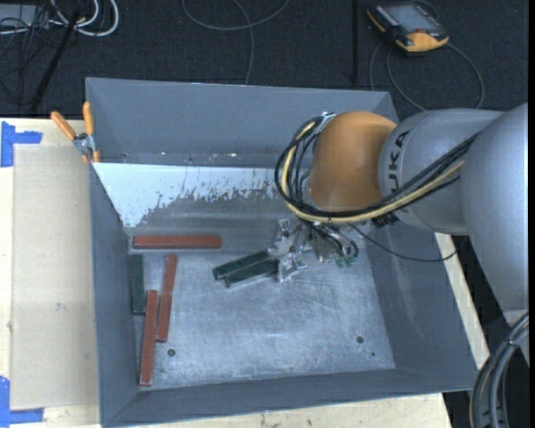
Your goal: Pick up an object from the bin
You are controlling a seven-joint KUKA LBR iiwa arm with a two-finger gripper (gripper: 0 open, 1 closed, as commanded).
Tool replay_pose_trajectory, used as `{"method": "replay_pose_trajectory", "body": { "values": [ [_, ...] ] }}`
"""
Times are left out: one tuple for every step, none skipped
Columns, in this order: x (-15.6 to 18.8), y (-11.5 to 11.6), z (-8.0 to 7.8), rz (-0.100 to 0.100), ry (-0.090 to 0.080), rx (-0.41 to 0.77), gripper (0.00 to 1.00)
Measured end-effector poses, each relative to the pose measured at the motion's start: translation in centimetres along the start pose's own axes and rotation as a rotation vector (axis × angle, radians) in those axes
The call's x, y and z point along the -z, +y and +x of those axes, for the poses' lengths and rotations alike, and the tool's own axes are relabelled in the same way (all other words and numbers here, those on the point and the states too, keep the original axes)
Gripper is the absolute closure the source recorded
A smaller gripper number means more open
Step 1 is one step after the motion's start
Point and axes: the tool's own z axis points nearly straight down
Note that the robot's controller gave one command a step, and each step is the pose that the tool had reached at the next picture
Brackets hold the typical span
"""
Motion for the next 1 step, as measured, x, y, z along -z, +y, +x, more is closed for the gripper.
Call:
{"method": "replay_pose_trajectory", "body": {
  "values": [
    [0.0, 0.01, 0.0, 0.0, 0.0, 0.001, 1.0]
  ]
}}
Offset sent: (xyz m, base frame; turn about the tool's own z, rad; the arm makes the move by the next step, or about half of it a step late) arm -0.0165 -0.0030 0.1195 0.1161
